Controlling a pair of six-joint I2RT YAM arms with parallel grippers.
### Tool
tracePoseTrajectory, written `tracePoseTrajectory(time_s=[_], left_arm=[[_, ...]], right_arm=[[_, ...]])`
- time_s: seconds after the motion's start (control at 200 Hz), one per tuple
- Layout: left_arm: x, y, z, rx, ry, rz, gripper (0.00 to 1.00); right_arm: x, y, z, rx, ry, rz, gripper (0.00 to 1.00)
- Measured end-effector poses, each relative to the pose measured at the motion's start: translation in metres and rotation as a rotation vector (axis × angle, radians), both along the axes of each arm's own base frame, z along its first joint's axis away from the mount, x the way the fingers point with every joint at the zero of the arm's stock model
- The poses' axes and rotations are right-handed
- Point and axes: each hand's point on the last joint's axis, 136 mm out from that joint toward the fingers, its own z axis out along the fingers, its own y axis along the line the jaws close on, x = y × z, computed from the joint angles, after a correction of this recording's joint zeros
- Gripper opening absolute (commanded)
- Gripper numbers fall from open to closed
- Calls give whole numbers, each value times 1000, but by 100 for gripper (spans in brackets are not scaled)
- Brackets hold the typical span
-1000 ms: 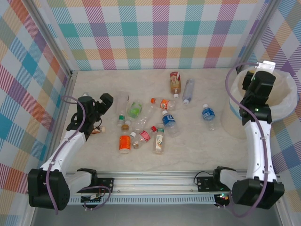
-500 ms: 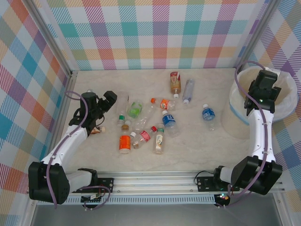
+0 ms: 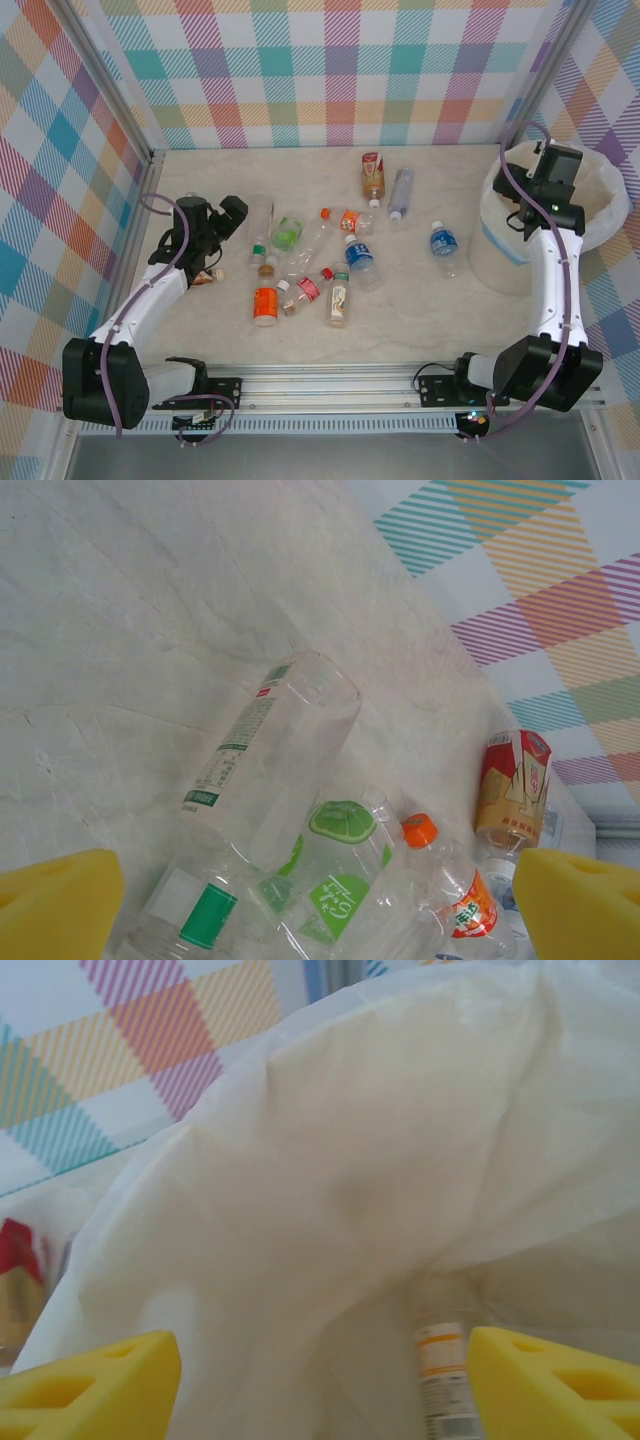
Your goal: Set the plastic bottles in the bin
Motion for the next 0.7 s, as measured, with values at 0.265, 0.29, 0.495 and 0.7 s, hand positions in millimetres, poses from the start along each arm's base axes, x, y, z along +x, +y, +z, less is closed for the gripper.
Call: tracePoseTrajectory(time_s=[0.265, 0.29, 0.495, 0.7], left_arm=[[-3, 5, -7, 21, 27, 18, 100], [-3, 5, -7, 21, 27, 18, 100], [-2, 5, -7, 21, 27, 18, 100], [-2, 4, -7, 21, 28, 18, 100]], right_arm=[[18, 30, -16, 176, -3, 123, 78], [18, 31, -15, 179, -6, 122, 78], [8, 24, 0, 154, -36, 76, 86], [-26, 2, 38, 70, -124, -54, 97]])
